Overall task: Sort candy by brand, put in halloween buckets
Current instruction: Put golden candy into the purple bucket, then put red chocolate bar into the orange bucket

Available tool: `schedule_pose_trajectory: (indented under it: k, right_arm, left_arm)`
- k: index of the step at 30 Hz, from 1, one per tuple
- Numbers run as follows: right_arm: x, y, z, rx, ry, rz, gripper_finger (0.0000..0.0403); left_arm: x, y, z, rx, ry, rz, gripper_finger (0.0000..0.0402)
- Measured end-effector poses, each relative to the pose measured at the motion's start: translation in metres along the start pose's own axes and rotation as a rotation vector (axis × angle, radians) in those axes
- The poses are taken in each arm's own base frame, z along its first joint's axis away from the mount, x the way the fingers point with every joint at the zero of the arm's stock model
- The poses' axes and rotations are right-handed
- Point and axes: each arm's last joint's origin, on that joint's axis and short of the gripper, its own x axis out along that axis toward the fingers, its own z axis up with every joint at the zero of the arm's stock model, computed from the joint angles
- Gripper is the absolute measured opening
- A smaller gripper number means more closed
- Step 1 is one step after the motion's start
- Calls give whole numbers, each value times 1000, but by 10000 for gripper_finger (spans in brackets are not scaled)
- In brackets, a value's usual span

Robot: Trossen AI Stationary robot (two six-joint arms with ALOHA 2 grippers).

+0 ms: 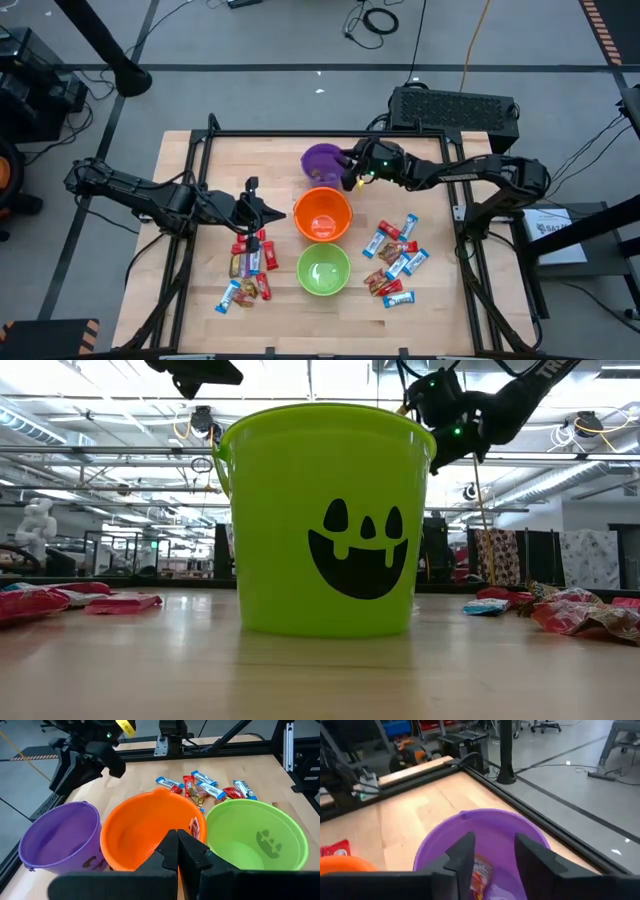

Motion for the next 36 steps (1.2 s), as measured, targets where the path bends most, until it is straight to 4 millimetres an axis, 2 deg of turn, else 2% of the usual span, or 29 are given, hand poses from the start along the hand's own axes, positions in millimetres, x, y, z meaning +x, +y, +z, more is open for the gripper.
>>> schedule_pose_trajectory:
  k: [3, 8, 11, 13, 18, 21, 28, 36]
  right_arm:
    - [-17, 11, 16, -30, -39, 41, 150]
    - [-72, 41, 45, -100, -124, 160, 159]
    - [-101, 60, 48, -111, -122, 265, 159]
    - [-113, 74, 42, -131, -72, 330, 159]
    - [-127, 105, 19, -206, 48, 460, 160]
    - [-132, 116, 10, -255, 80, 507, 160]
    - [-142, 125, 4, -287, 105, 551, 160]
    - [-148, 127, -7, -289, 205, 558, 160]
  left_arm:
    - [0, 0, -3, -14, 34, 3, 2]
    - [-2, 2, -14, -90, 138, 59, 2]
    - [-3, 4, -23, -125, 224, 92, 2]
    - [-5, 5, -29, -141, 276, 120, 2]
    - [-7, 7, -45, -212, 388, 170, 3]
    - [-6, 7, -60, -287, 449, 205, 23]
    - [-8, -7, -104, -425, 621, 176, 95]
    - [-19, -32, -133, -436, 756, 56, 104]
